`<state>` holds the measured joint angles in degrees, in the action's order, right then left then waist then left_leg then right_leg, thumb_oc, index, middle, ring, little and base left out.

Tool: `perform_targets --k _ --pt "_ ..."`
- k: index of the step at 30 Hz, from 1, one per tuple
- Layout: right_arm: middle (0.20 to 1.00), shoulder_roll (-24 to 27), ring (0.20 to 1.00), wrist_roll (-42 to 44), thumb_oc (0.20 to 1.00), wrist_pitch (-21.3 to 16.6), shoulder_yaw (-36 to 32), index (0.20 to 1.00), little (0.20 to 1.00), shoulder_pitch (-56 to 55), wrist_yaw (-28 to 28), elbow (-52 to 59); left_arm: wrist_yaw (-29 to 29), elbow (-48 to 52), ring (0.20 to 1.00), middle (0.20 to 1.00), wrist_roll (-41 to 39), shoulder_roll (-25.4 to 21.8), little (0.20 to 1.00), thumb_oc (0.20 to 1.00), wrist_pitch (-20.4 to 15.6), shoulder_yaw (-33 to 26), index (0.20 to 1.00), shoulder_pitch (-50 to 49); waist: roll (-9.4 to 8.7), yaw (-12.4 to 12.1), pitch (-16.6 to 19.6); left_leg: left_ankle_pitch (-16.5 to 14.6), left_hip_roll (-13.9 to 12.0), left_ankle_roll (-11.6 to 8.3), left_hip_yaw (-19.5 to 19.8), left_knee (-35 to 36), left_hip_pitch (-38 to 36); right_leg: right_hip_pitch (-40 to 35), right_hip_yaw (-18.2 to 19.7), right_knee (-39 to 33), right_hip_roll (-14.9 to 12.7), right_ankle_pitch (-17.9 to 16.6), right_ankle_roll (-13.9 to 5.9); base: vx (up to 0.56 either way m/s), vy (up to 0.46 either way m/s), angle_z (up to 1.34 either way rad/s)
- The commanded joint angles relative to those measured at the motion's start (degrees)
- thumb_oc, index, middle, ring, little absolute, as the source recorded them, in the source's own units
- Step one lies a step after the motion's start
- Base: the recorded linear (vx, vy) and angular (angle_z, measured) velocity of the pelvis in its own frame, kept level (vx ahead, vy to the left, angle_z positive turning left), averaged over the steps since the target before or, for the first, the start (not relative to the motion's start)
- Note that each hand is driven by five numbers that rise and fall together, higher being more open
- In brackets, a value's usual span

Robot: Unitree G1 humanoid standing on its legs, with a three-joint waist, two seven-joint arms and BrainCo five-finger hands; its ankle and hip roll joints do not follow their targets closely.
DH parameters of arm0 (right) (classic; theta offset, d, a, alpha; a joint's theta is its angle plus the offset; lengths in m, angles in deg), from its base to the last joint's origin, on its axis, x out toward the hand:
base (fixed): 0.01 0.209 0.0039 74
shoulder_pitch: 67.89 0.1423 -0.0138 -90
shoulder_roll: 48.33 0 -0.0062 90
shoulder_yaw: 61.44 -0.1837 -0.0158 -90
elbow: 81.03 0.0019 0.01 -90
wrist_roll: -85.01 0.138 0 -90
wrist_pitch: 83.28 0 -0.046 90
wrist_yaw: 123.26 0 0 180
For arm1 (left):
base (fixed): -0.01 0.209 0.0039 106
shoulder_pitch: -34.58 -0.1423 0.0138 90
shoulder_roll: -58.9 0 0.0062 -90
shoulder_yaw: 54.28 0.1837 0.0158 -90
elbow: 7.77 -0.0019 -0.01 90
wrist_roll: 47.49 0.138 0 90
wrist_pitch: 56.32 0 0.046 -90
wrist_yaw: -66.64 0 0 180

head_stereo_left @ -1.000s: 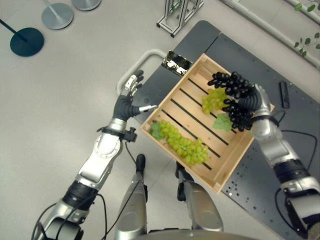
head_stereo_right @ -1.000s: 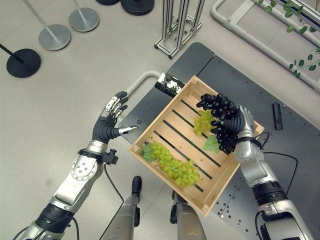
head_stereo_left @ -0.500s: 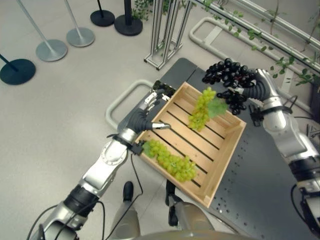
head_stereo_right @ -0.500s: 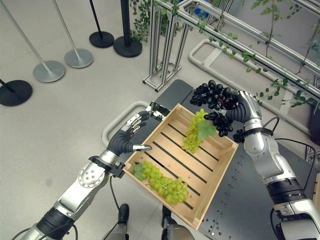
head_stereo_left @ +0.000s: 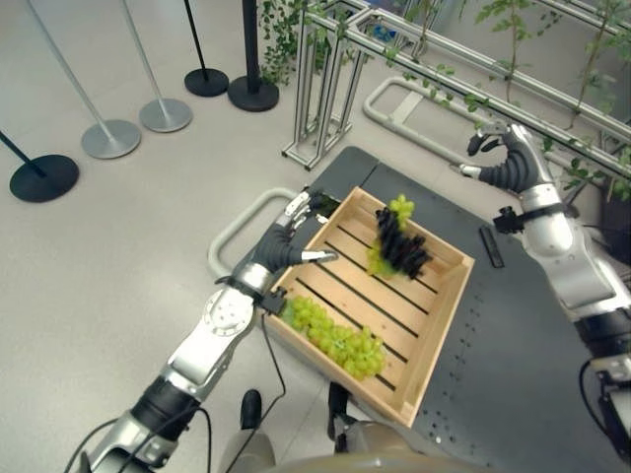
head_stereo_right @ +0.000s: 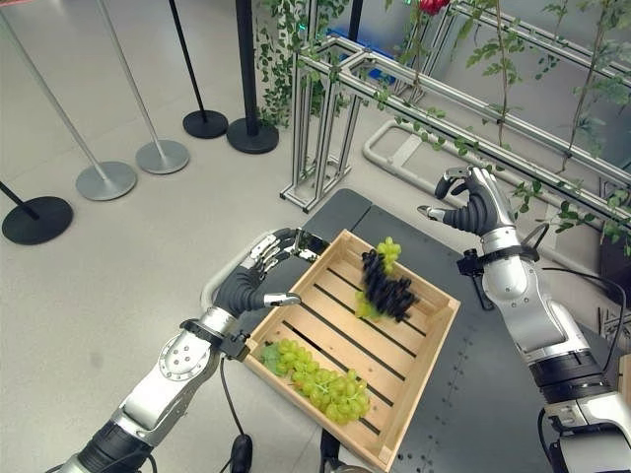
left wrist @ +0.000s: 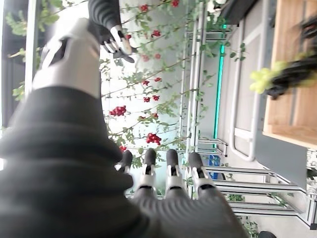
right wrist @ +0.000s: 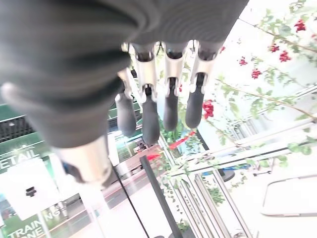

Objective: Pick up the fruits from the basket on one side to the basket on the other side

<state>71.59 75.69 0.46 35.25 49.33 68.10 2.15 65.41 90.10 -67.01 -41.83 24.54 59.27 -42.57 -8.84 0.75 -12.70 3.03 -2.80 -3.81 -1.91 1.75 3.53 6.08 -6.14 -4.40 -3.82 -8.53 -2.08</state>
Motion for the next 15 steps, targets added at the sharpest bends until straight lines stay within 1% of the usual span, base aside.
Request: perform_targets --k 1,3,6,9,10,11,13,14,15 --pt "0.2 2.6 0.2 4.3 0.2 -2.7 2.3 0.2 0.2 2.9 -1.5 2.0 0.9 0.2 1.0 1.0 -1.2 -0.1 1.0 1.0 -2.1 1.6 1.0 1.8 -1.53 -0.1 3.4 -5.5 -0.4 1.19 -1.7 -3.2 0.0 -1.7 -1.5 5.5 -3.3 6.8 -7.86 0.0 0.0 0.0" --pt "0.2 3.6 0.2 5.7 0.2 -3.2 4.0 0.2 0.2 3.1 -4.0 3.0 1.0 0.4 1.0 1.0 -0.3 -0.4 1.0 1.0 -2.4 2.2 1.0 3.2 -1.74 -0.3 3.2 -5.4 -0.3 1.17 -1.7 -3.4 0.1 -1.5 -1.4 5.6 -3.3 6.8 -7.88 0.0 0.0 0.0" --pt "0.2 3.7 0.2 7.0 0.2 -3.7 4.5 0.2 0.2 2.3 -4.7 2.5 0.9 0.3 1.0 1.0 -1.0 0.4 1.0 1.0 -2.7 2.9 1.0 4.0 -1.66 -0.7 2.7 -5.5 -0.2 1.21 -1.5 -3.8 0.4 -1.5 -1.5 5.7 -3.4 6.7 -7.9 0.0 0.0 0.0" --pt "0.2 2.1 0.2 8.4 0.2 -4.0 5.2 0.2 0.2 -0.2 -6.1 2.1 0.8 1.1 1.0 1.0 -1.1 0.8 1.0 1.0 -2.9 3.5 1.0 4.4 -1.16 -1.0 1.9 -5.5 0.0 1.28 -1.1 -4.2 1.1 -1.4 -1.9 5.6 -3.6 6.6 -7.95 -0.03 0.012 0.0" --pt "0.373 1.9 0.373 8.8 0.373 -3.8 5.8 0.373 0.373 -0.7 -7.0 2.3 0.7 1.4 1.0 1.0 -1.2 0.7 1.0 1.0 -2.9 3.6 1.0 4.7 -1.07 -1.0 1.2 -5.4 0.0 1.27 -0.9 -4.6 1.7 -1.0 -2.0 5.8 -3.6 6.5 -7.94 -0.1 0.008 0.02" --pt "1.0 2.1 1.0 8.7 1.0 -3.2 6.8 1.0 1.0 -0.8 -8.0 1.9 0.7 1.5 1.0 1.0 -1.2 0.5 1.0 1.0 -2.9 3.7 1.0 5.2 -0.97 -1.2 0.4 -5.2 0.1 1.22 -0.6 -5.0 2.5 -0.4 -2.1 6.1 -3.7 6.5 -7.91 -0.11 0.009 0.06" --pt "1.0 1.3 1.0 9.2 1.0 -2.4 7.9 1.0 1.0 -1.1 -8.4 0.5 0.6 2.0 1.0 1.0 -1.1 0.9 1.0 1.0 -2.9 4.3 1.0 6.3 -0.72 -1.2 -1.0 -4.9 0.2 1.2 -0.2 -5.3 3.6 0.4 -2.4 6.3 -3.8 6.4 -7.76 -0.09 0.008 0.07" --pt "1.0 1.2 1.0 9.2 1.0 -2.5 8.0 1.0 1.0 -1.0 -8.4 0.3 0.5 1.9 1.0 1.0 -1.1 0.9 1.0 1.0 -2.9 4.3 1.0 6.4 -0.73 -1.2 -1.0 -4.9 0.3 1.2 -0.1 -5.3 3.7 0.4 -2.4 6.3 -3.8 6.4 -7.75 -0.08 -0.004 0.04" --pt "1.0 0.0 1.0 9.6 1.0 -2.0 8.6 1.0 1.0 -1.3 -8.3 -1.5 0.1 2.1 1.0 1.0 -1.2 1.2 1.0 1.0 -3.0 4.5 1.0 6.8 -0.61 -1.4 -2.1 -4.7 0.3 1.22 0.0 -5.4 4.4 1.0 -2.6 6.3 -3.8 6.2 -7.7 -0.08 -0.007 0.03"
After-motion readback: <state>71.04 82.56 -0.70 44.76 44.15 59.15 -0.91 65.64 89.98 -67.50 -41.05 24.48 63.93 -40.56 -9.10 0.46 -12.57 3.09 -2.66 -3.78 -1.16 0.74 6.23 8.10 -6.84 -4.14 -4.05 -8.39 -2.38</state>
